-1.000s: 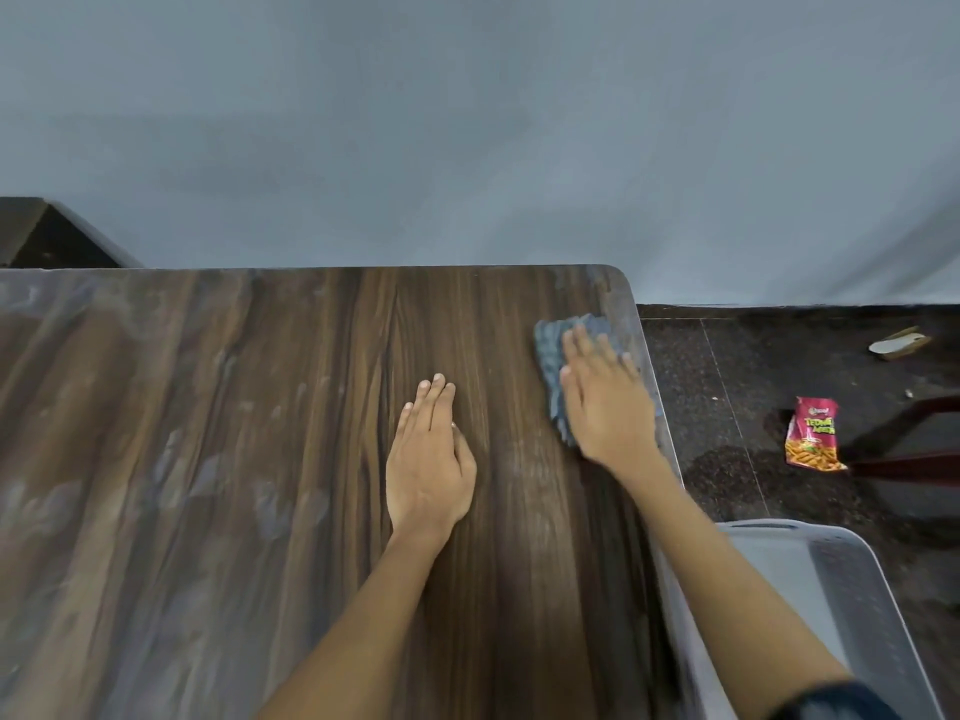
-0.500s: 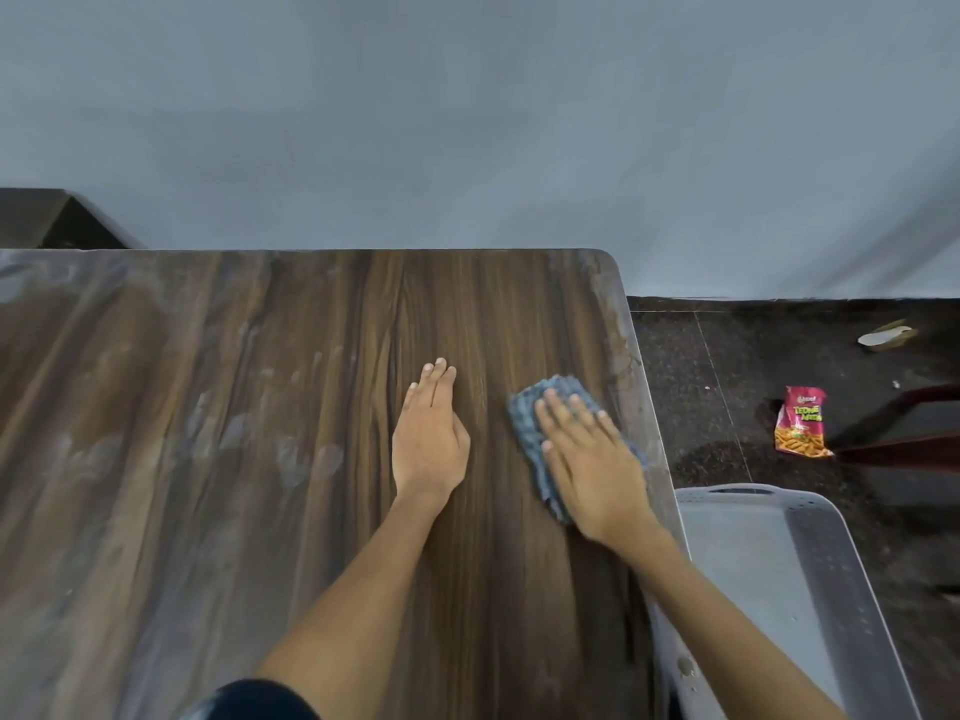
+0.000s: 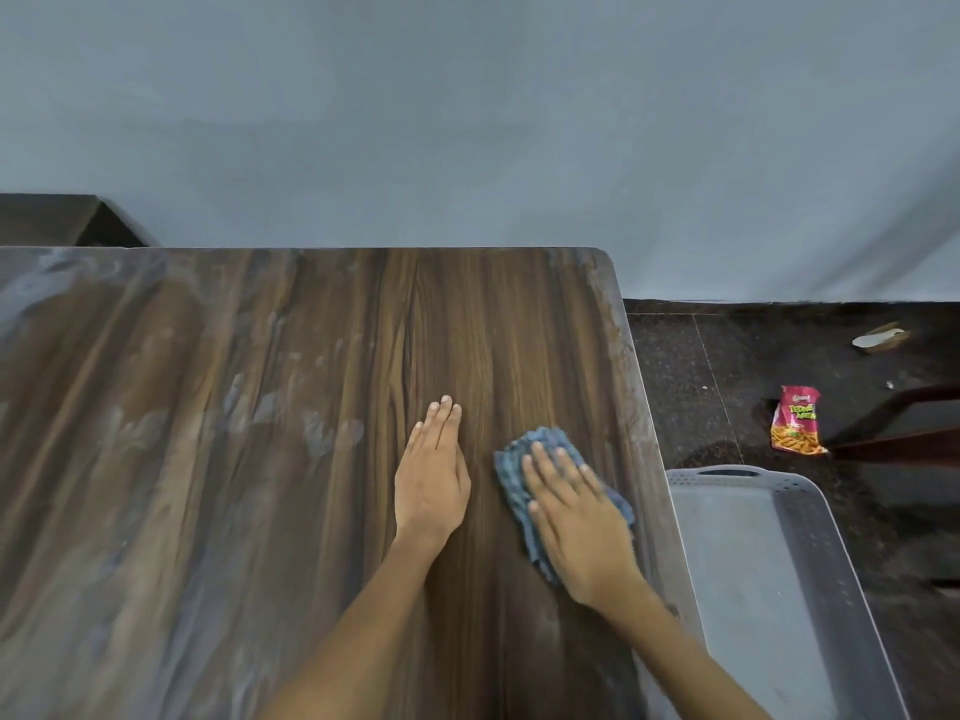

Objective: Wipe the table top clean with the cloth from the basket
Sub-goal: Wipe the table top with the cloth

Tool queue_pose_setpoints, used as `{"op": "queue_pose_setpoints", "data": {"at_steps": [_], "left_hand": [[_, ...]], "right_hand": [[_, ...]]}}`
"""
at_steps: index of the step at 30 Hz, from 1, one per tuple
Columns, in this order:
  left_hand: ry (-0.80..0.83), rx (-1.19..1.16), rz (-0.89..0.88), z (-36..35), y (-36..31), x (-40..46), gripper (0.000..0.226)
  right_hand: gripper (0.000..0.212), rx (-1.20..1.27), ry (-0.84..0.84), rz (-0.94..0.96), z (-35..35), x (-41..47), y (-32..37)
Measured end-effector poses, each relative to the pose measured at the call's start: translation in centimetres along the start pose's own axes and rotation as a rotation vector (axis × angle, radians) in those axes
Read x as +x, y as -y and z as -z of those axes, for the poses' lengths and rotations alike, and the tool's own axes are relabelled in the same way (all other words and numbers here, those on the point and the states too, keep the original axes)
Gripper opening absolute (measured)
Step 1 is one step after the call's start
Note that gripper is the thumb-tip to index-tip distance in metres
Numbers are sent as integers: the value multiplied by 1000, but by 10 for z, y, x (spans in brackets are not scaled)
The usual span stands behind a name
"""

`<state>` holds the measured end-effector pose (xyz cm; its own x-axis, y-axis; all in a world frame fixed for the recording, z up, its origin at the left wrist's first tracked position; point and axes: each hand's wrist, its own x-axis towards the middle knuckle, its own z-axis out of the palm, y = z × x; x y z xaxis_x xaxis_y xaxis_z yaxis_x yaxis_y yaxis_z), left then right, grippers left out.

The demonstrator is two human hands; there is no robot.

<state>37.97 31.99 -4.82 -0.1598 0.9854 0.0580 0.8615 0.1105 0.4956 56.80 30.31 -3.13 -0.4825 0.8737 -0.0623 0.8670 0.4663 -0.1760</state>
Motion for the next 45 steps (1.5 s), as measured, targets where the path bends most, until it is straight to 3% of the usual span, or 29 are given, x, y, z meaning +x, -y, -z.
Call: {"op": "queue_pose_setpoints", "data": {"at_steps": [4, 7, 10, 13, 15, 18, 23, 27, 29, 31, 35, 41, 45], "left_hand": [[2, 9, 3, 1, 2, -19, 46], [-4, 18, 20, 2, 2, -32, 46], [8, 14, 14, 4, 2, -44, 47], [29, 4, -1, 6, 7, -56, 51], [28, 9, -19, 7, 9, -65, 51], [30, 14, -28, 9, 10, -76, 49], [35, 17, -26, 12, 14, -98, 48], [60, 0, -38, 16, 18, -117, 48], [79, -24, -54, 19, 21, -124, 50], [90, -16, -77, 21, 24, -132, 51], [72, -6, -70, 23, 27, -145, 47], [70, -2, -71, 28, 28, -158, 47], [96, 3, -85, 31, 32, -165, 48]], "right_hand": [[49, 2, -41, -287, 11, 31, -29], [51, -12, -59, -378, 10, 69, -14], [51, 0, -18, -232, -1, 59, 28], [50, -26, 61, -3, -11, -5, 59], [50, 6, 44, 5, -9, -49, 50], [52, -7, -6, -146, 2, -68, 11], [52, -29, -9, -427, 7, -5, 0], [52, -22, 11, -220, -2, -13, 59], [50, -50, 56, -31, -7, -57, 86], [49, -15, 79, 44, -6, -103, 89], [47, -18, 67, -63, 0, -126, 47], [52, -38, 0, -349, -1, -56, 46], [50, -72, 53, -116, -13, -79, 104]]}}
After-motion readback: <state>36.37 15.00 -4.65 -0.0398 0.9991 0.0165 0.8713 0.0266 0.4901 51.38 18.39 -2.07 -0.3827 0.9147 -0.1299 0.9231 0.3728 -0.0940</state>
